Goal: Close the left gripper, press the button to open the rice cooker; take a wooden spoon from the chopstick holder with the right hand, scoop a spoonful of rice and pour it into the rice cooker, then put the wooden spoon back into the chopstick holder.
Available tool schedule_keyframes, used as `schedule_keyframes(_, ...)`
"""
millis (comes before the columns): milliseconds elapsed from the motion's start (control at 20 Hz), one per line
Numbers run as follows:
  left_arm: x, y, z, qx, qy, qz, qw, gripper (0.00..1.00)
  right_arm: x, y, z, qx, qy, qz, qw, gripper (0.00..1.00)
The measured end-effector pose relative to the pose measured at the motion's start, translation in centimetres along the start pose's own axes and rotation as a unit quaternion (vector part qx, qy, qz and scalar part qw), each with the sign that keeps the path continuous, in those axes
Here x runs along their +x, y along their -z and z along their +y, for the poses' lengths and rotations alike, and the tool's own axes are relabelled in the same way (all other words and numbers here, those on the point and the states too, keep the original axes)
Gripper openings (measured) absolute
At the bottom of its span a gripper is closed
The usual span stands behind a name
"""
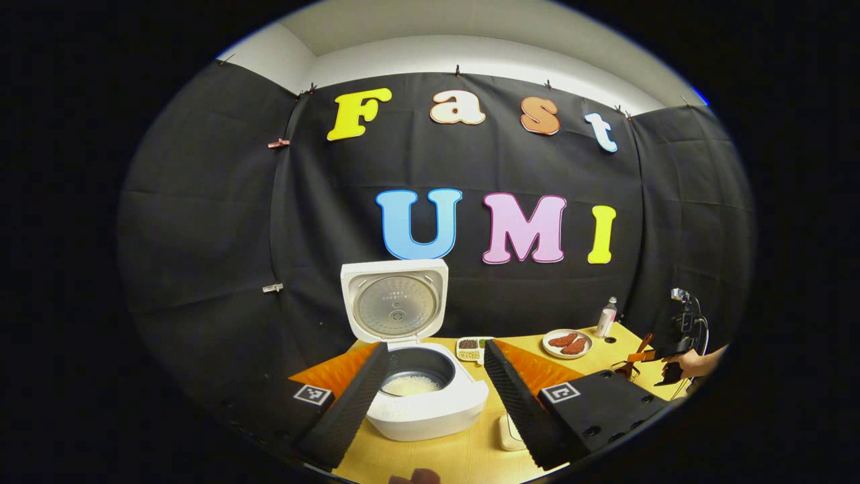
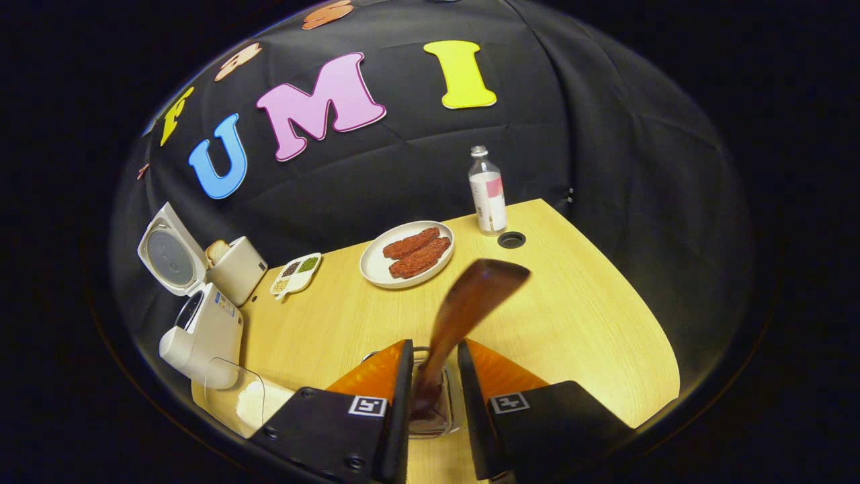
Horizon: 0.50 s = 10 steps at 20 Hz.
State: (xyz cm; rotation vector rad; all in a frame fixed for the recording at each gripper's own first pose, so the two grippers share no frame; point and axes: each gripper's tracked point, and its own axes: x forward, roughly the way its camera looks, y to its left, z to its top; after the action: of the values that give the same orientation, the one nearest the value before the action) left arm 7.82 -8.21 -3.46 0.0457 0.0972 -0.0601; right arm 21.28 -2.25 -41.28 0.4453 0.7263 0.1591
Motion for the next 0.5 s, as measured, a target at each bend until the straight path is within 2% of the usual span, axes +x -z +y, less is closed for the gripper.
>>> schedule_keyframes(50, 0.1, -0.2, 0.0, 0.000, 0.002, -0.002, 1.000, 0.98, -0.2, 0.1, 0.1, 0.005, -0.002, 0.001, 1.000, 0.46)
schedule_keyframes(150, 0.2, -0.6, -0.1, -0.002, 0.006, -0.008, 1.000, 0.98, -1.5, -0.2, -0.1, 0.015, 0.003, -0.003, 1.000, 0.73)
schedule_keyframes(200, 0.3, -0.9, 0.0, -0.003, 0.008, -0.012, 1.000, 0.97, -2.4, -0.5, 0.0, 0.021, 0.006, -0.010, 1.000, 0.82)
schedule_keyframes(350, 0.8, -1.9, 0.3, -0.004, 0.014, -0.026, 1.000, 0.98, -6.0, -2.0, 0.7, 0.032, 0.014, -0.044, 0.998, 0.93)
schedule_keyframes(500, 1.8, -3.1, 0.4, -0.013, 0.026, -0.042, 0.999, 0.97, -10.8, -4.4, 2.1, 0.025, 0.024, -0.093, 0.995, 0.97)
